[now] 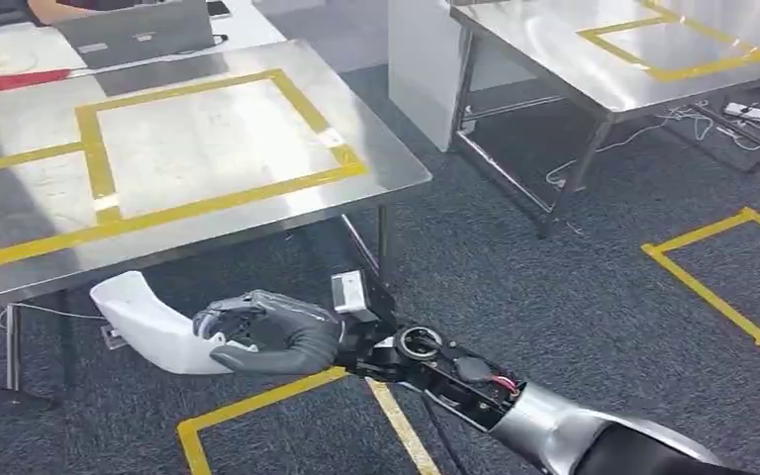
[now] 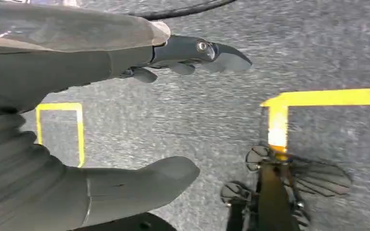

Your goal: Take the parts from the cabinet and place them on the table.

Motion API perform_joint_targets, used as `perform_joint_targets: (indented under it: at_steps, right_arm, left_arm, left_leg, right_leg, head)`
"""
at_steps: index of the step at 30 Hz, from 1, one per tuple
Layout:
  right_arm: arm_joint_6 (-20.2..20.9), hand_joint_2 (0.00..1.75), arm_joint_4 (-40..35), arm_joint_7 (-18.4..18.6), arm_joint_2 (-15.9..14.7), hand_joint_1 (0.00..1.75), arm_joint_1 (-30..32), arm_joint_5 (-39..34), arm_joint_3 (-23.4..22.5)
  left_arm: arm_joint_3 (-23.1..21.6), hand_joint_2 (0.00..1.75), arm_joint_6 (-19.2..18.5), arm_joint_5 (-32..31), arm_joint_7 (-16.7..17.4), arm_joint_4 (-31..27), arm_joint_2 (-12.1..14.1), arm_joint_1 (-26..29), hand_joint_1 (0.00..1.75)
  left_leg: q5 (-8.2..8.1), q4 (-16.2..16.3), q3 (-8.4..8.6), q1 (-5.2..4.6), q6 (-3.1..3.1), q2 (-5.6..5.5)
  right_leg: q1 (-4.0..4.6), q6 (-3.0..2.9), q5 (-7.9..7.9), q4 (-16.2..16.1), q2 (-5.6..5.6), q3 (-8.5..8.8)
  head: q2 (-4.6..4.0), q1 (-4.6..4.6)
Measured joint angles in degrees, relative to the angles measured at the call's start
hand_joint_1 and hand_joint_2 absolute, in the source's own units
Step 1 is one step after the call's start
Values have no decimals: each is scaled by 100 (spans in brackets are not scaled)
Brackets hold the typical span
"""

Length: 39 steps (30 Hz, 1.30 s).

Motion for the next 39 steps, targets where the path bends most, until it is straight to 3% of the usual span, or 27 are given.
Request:
perform_joint_targets:
  at_steps: [1, 2, 4, 6, 8, 10, 11, 14, 15, 16, 18, 20, 22, 24, 25, 26, 27, 28, 29, 30, 31, 32, 33, 35, 36, 37, 39]
  right_arm:
    - [-13, 175, -2, 17, 0, 175, -3, -2, -2]
    - [-20, 175, -15, 37, 0, 175, 0, -2, 0]
    - [-15, 175, -17, 41, 0, 175, 7, -11, 9]
    - [-6, 175, -44, 33, 0, 175, -9, -11, 15]
    - [-2, 175, -46, 28, 0, 175, -27, -9, 26]
    - [-11, 175, -37, 26, 0, 175, -6, -4, 31]
    - [-15, 175, -33, 24, 0, 175, -1, 0, 33]
    - [-57, 175, -37, 9, 0, 175, -4, 0, 31]
    - [-70, 175, -35, 6, -7, 175, 1, 0, 31]
    - [-74, 175, -37, 4, -9, 175, -9, 0, 28]
    - [-85, 175, -53, 11, -9, 175, 16, 66, 26]
    - [-90, 175, -72, 11, 0, 175, 13, 74, 31]
    - [-90, 175, -87, 9, 0, 175, -6, 87, 28]
    - [-87, 175, -90, 9, 0, 175, 11, 94, 28]
    - [-85, 175, -90, 6, 0, 175, 28, 94, 31]
    - [-81, 175, -90, 7, 0, 175, 43, 94, 31]
    - [-79, 175, -90, 6, 0, 175, 50, 94, 31]
    - [-79, 175, -90, 4, 0, 175, 49, 94, 31]
    - [-79, 175, -90, 2, 0, 175, 49, 94, 31]
    - [-72, 175, -92, -7, 0, 175, 49, 94, 31]
    - [-70, 175, -90, -9, -2, 175, 50, 94, 31]
    - [-65, 175, -92, -22, -4, 175, 45, 94, 24]
    - [-52, 175, -94, -18, -4, 175, 47, 105, 31]
    - [-33, 175, -94, -39, -4, 175, 47, 103, 31]
    - [-28, 175, -96, -46, -4, 175, 47, 105, 31]
    - [-15, 175, -96, -66, -4, 175, 39, 103, 28]
    - [-2, 175, -92, -70, -7, 175, 56, 103, 28]
  left_arm:
    - [0, 175, -11, 0, 0, 0, 0, -18, 0]
    - [0, 175, -20, -2, 0, 0, 0, -16, 0]
    - [0, 175, -29, 2, 2, 0, 7, 6, 0]
    - [0, 175, -29, 24, 2, 0, -9, 5, 0]
    - [0, 175, -29, 39, 2, 0, -7, -6, 0]
    - [0, 175, -29, 31, -7, 0, -7, 1, 0]
    - [0, 175, -29, 4, -7, 0, -7, 5, 0]
    - [0, 175, -35, -35, -9, 0, -9, 6, 0]
    - [0, 175, -39, -48, -11, 0, -9, 19, 0]
    - [-2, 175, -39, -61, -11, 0, -11, -2, 0]
    - [-2, 175, -39, -74, -9, 0, -9, -10, 0]
    - [-2, 175, -39, -79, -9, 0, 0, -3, 0]
    - [0, 175, -39, -92, -9, 0, -2, -22, 0]
    - [-2, 175, -39, -111, -9, 0, 4, -26, 0]
    - [-2, 175, -37, -118, -9, 0, 13, -15, 0]
    - [-2, 175, -37, -120, -9, 0, 15, 1, 0]
    - [-2, 175, -37, -120, -4, 0, 13, 16, 0]
    - [-2, 175, -37, -125, -4, 0, 15, 24, 0]
    - [-2, 175, -37, -125, -4, 0, 15, 24, 0]
    - [-2, 175, -29, -127, -4, 0, 26, 22, 0]
    - [0, 175, -29, -127, -4, 0, 22, 19, 0]
    - [0, 175, -24, -129, -4, 0, 26, -18, 0]
    - [0, 175, -9, -127, -4, 0, 26, -13, 0]
    - [0, 175, 4, -127, -4, 2, 20, -7, 0]
    - [0, 175, 6, -120, -2, 0, 7, 3, 0]
    - [0, 175, 4, -120, -2, 0, 7, -1, 0]
    - [0, 175, 6, -118, -2, 0, 11, -18, 0]
  left_leg:
    - [-150, 36, 11, -13, 43, 3]
    - [29, -5, 9, -15, 71, -5]
    - [-2, -9, 104, 12, 144, -28]
    - [-33, -25, 186, 41, 199, -34]
    - [-81, -24, 215, 37, 234, -38]
    - [-135, -22, 261, 36, 223, -51]
    - [-162, -21, 298, 37, 213, -61]
    - [-299, -23, 511, 46, 162, -91]
    - [-336, -27, 568, 40, 130, -102]
    - [-348, -27, 534, 37, 105, -124]
    - [-384, -45, 577, 29, 22, -117]
    - [-412, 4, 633, 22, -22, -118]
    - [-669, 588, 350, 33, -49, -78]
    - [-1074, 1621, -287, 23, -103, -77]
    - [-1167, 1988, -558, 23, -90, -76]
    - [-1087, 2047, -689, 23, -88, -76]
    - [-850, 1825, -667, 20, -75, -73]
    - [-497, 1355, -525, 18, -59, -61]
    - [-338, 1114, -443, 16, -42, -45]
    - [205, 298, -156, -7, 38, 127]
    - [-35, 125, -154, -58, 49, 274]
    - [-128, 163, -137, -57, 82, 265]
    - [25, 118, -131, -63, 126, 198]
    - [25, 101, -38, -1, 194, 102]
    - [11, 78, 7, 4, 214, 79]
    - [-6, 78, 37, 10, 241, 50]
    - [-57, 78, 67, 12, 273, -20]
  right_leg:
    - [-2, 30, -22, -4, 1, -37]
    - [2, 63, -58, 0, -14, -20]
    - [9, 125, -57, 110, -6, 35]
    - [-15, 188, -234, 393, -16, -66]
    - [-54, 247, -687, 1430, -17, -653]
    - [-81, 272, -833, 1980, -18, -1053]
    - [-88, 270, -741, 1935, -18, -1089]
    - [-98, 225, 250, 573, -16, -628]
    - [-81, 204, 361, 241, 8, -529]
    - [-43, 175, 76, 147, -6, -579]
    - [-38, 78, 223, 112, 4, -499]
    - [-77, 13, 213, 42, -19, -383]
    - [-81, -40, 180, 28, -53, -271]
    - [-62, -69, 122, 28, -105, -230]
    - [-50, -76, 86, 28, -125, -195]
    - [-47, -76, 40, 28, -142, -144]
    - [-46, -71, -9, 28, -159, -75]
    - [-45, -65, -64, 27, -185, 5]
    - [-45, -61, -89, 26, -200, 42]
    - [-44, -32, -187, 17, -257, 131]
    - [1, -5, -248, 64, -266, 225]
    - [18, 38, -278, 43, -293, 188]
    - [35, 68, -327, 22, -351, 233]
    - [41, 129, -349, 97, -351, 295]
    - [5, 170, -417, 204, -261, 281]
    - [-3, 201, -518, 524, -146, 114]
    - [-33, 261, -882, 1519, -73, -506]
  head:
    - [0, -37]
    - [0, -2]
    - [0, 52]
    - [0, 57]
    - [0, 137]
    - [0, 175]
    - [0, 186]
    - [0, 230]
    - [0, 249]
    - [0, 227]
    - [0, 236]
    - [0, 181]
    - [0, 92]
    - [0, 31]
    - [0, 31]
    - [0, 28]
    - [0, 20]
    - [0, 13]
    - [0, 11]
    - [0, -2]
    - [0, -28]
    - [0, -74]
    - [0, -31]
    - [0, 2]
    - [0, 29]
    - [0, 31]
    - [0, 79]
